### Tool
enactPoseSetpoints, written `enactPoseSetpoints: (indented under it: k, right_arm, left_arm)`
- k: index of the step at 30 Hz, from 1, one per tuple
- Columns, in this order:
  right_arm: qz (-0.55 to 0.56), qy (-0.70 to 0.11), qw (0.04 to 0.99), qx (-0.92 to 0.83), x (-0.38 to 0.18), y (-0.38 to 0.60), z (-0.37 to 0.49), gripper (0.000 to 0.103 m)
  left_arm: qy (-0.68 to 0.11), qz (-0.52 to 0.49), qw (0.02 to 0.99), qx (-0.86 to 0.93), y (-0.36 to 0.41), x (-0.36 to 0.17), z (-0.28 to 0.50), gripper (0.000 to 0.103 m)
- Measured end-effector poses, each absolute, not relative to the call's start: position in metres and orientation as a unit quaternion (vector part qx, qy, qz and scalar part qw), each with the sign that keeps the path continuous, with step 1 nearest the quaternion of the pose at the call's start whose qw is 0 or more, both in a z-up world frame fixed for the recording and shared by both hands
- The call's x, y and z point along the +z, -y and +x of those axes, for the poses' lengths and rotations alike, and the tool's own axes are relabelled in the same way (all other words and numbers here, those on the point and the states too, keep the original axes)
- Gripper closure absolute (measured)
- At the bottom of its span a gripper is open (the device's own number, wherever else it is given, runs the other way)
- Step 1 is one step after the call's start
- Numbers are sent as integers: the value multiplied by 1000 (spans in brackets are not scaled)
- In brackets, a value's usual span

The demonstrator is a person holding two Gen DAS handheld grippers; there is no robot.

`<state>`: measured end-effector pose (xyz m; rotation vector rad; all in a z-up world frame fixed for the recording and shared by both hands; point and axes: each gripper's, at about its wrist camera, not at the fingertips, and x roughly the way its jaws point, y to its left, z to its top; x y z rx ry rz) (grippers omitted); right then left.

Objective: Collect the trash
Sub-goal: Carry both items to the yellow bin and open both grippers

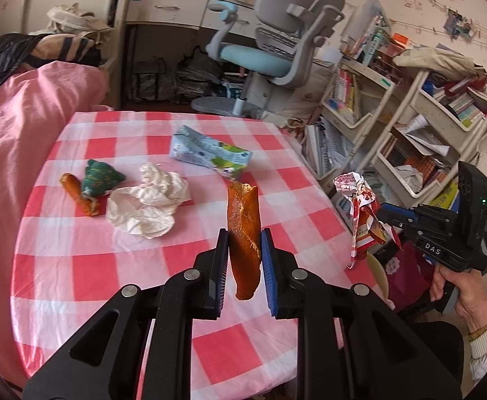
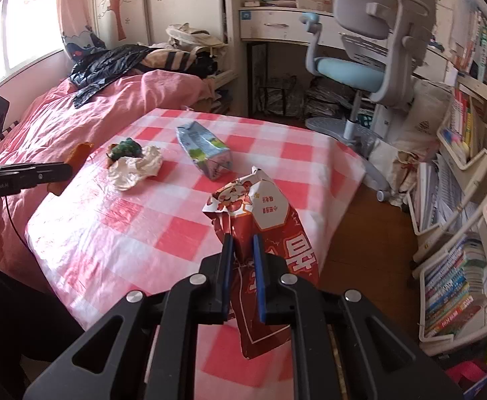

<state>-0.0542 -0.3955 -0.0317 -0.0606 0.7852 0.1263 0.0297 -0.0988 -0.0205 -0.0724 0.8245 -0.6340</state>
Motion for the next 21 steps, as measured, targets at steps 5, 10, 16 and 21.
enactPoseSetpoints:
  k: [5,10,16,21]
  right_arm:
    - [-6,-397,918,9,-52,457,-89,90]
    - [18,-416,908,-37,-84,505,-107,90]
    - [58,-449,889,-75,-128,545,-121,82]
    - [125,-428,888,-114,-129,579,-155,59]
  left_arm:
    - [-400,-14,849,-345,152,-24,19,84]
    - [-411,17,822,-393,235,-35,0,85]
    - [-429,46,781,-452,357,-57,-22,85]
    - [-465,88,735,-486,449,-95,-47,83]
